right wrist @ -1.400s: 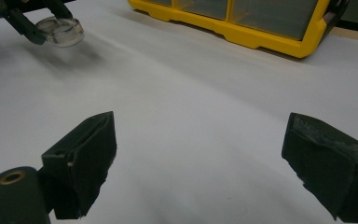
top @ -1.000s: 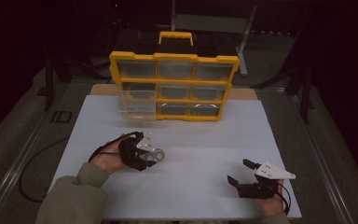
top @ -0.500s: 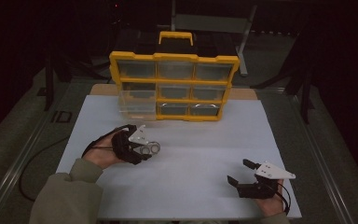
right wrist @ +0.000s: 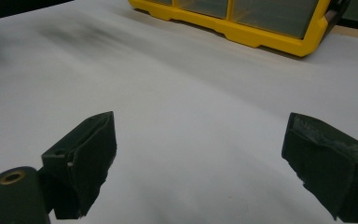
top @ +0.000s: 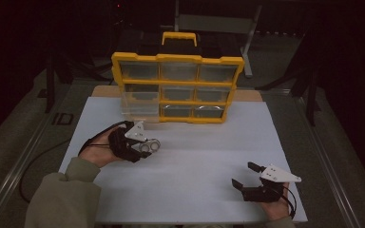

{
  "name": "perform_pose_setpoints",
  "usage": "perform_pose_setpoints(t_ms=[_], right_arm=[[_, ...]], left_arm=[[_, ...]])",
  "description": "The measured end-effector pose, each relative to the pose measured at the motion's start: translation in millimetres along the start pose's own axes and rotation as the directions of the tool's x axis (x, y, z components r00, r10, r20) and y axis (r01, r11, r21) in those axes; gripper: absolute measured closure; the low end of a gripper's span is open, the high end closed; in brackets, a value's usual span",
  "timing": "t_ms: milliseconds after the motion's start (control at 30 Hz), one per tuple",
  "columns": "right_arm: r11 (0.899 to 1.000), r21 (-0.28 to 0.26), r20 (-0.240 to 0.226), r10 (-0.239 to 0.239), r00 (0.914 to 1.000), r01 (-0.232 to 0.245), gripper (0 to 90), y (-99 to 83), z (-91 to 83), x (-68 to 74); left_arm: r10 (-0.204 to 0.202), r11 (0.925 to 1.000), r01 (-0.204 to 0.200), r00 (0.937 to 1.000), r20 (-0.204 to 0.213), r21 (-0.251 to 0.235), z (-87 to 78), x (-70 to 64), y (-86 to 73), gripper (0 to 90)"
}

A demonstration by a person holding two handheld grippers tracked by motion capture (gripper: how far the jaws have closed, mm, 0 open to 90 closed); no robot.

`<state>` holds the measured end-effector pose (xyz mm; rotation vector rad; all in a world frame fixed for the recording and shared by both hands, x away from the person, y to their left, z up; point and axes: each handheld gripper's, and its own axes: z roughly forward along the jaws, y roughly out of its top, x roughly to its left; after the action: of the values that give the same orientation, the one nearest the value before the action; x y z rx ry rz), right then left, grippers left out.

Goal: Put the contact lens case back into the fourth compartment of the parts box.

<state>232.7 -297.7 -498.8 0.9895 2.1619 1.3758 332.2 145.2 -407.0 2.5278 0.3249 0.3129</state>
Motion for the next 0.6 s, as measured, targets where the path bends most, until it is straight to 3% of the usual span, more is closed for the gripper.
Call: perform_pose_setpoints(t_ms=[600], right_arm=[[1.000,-0.001,0.000,0.000,1.0000,0.000,9.6,-0.2,0.0,-0.7]], left_arm=[[0.011,0.9999,-0.011,0.9989,-0.046,-0.012,-26.2,10.8,10.8,49.8]])
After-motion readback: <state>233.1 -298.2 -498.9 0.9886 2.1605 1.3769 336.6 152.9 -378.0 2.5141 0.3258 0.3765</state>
